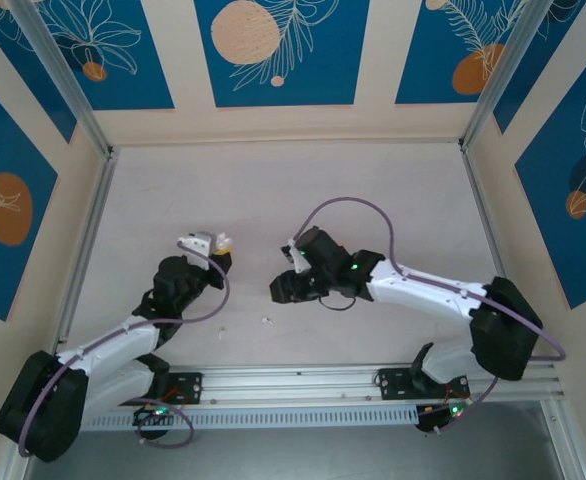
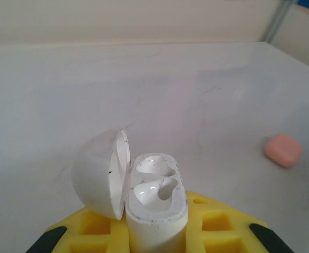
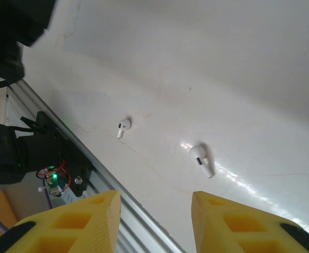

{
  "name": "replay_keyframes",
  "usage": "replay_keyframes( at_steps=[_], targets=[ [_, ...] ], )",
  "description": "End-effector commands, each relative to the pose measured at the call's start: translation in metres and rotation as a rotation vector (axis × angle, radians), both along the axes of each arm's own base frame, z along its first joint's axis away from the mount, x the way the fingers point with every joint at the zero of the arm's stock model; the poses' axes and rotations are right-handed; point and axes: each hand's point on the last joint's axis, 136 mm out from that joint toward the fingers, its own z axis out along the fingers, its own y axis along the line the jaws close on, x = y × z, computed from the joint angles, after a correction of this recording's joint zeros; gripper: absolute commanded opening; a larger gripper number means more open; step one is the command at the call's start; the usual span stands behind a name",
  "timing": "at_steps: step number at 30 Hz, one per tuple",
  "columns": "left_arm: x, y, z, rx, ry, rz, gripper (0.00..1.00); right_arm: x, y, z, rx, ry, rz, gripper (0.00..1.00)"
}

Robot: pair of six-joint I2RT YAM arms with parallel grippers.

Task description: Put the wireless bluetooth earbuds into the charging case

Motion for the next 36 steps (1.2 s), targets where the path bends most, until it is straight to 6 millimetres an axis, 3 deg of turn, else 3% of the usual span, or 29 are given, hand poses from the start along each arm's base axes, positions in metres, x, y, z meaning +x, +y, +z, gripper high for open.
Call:
replay_keyframes(
  at_steps=[1,10,15,23,36],
  targets=[
    [0.0,0.017,-0.013,-0.034,0.11,0.069,0.19,-0.01,0.016,-0.018,-0.038,0.173,-0.097,0.4],
    [0.005,0.045,-0.028,-0.052,0.205,0.135,0.19,-0.03,0.078,-0.046,-0.103,0.352,0.0,0.37],
    [0.013,0.064,-0.027,-0.105,0.241,0.175,0.19,-0.034,0.1,-0.056,-0.135,0.381,0.044,0.36],
    [0.023,0.068,-0.019,-0.161,0.243,0.167,0.19,-0.046,0.12,-0.069,-0.174,0.421,0.094,0.36],
    [0.019,0.066,-0.003,-0.186,0.188,0.14,0.2,-0.054,0.131,-0.085,-0.205,0.463,0.133,0.35]
  ],
)
